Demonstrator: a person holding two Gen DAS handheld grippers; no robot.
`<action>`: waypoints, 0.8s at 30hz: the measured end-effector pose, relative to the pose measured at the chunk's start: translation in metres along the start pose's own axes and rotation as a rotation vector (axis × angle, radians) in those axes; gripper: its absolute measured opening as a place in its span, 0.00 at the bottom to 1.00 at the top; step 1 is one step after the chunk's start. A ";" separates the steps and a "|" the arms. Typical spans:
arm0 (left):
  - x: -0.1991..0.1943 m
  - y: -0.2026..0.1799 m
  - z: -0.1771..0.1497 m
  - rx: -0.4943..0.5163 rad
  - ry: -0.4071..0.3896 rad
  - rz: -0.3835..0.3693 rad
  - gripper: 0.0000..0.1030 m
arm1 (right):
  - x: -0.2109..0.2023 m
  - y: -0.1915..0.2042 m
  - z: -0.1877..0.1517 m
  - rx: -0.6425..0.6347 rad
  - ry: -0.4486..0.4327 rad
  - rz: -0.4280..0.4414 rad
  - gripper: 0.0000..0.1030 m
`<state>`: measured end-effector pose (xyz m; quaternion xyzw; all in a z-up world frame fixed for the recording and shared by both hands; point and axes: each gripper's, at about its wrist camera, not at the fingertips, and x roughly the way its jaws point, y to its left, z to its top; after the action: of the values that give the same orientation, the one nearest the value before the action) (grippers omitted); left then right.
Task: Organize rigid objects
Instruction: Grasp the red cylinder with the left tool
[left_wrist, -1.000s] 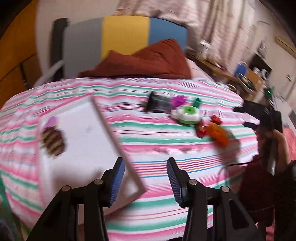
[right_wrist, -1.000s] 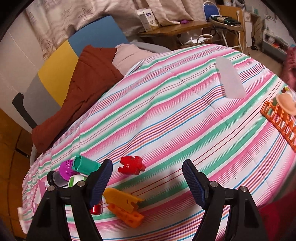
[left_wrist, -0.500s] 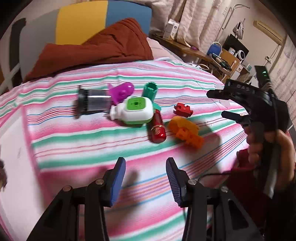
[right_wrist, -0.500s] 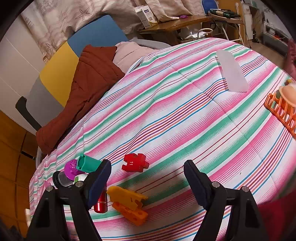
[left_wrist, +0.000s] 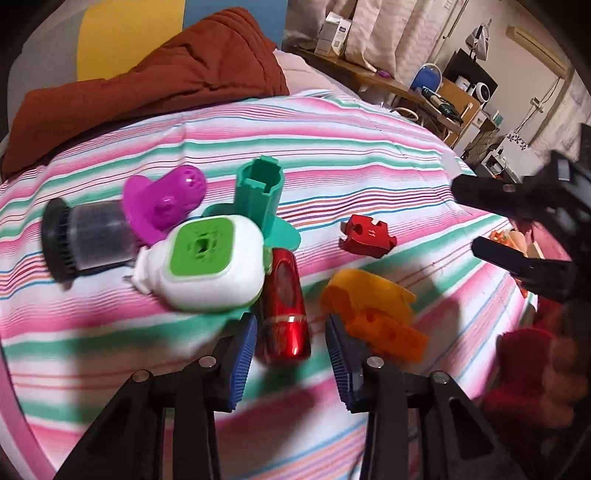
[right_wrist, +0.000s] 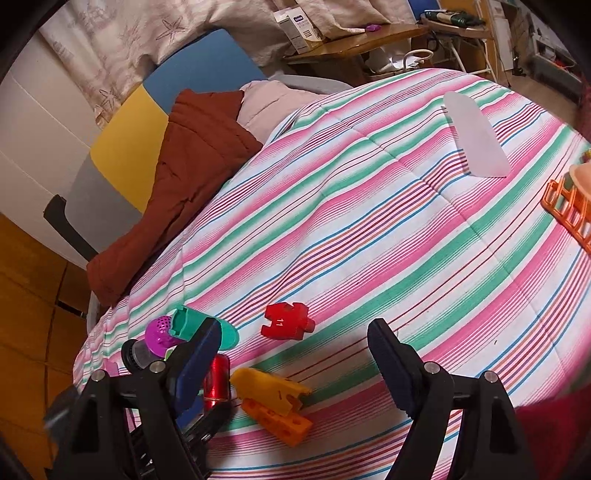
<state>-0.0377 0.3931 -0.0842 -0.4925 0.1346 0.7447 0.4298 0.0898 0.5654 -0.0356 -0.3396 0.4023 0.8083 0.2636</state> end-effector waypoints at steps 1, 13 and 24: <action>0.004 -0.001 0.002 -0.001 0.001 0.007 0.37 | 0.000 0.000 0.000 -0.001 0.001 0.003 0.80; 0.005 0.001 -0.007 0.049 -0.057 0.073 0.25 | 0.003 -0.002 0.001 0.006 0.005 0.000 0.80; -0.038 0.010 -0.080 0.118 -0.124 0.133 0.25 | 0.030 0.001 -0.007 -0.012 0.174 0.015 0.80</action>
<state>0.0094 0.3176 -0.0923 -0.4093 0.1836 0.7915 0.4151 0.0724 0.5632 -0.0612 -0.4071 0.4215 0.7800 0.2195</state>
